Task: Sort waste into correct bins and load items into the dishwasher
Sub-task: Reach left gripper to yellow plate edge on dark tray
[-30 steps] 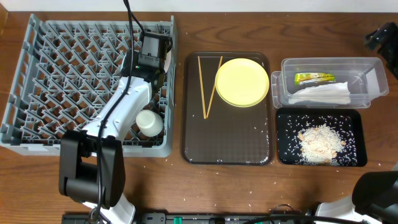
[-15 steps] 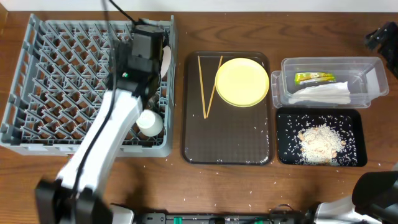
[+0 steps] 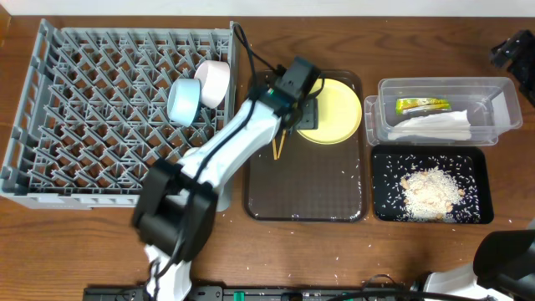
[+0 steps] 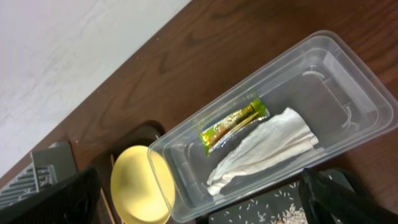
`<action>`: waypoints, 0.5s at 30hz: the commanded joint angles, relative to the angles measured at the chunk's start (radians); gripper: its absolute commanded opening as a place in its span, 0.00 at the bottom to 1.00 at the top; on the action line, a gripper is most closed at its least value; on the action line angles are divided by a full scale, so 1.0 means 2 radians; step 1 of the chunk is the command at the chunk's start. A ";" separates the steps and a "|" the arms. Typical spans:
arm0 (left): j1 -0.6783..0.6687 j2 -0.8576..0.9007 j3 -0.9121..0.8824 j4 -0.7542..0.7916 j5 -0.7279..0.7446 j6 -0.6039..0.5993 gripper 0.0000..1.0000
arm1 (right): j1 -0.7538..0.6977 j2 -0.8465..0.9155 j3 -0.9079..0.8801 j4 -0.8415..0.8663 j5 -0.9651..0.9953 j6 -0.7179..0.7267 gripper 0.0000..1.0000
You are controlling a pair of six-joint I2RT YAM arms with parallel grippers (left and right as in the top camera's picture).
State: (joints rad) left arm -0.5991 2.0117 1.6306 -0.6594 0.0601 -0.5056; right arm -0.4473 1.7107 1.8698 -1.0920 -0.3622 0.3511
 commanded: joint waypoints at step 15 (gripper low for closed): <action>-0.026 0.115 0.079 -0.038 0.031 -0.106 0.57 | 0.003 -0.005 0.006 -0.001 0.002 -0.008 0.99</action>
State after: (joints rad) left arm -0.6426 2.2131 1.7699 -0.7456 0.1246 -0.6601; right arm -0.4473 1.7107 1.8698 -1.0920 -0.3626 0.3511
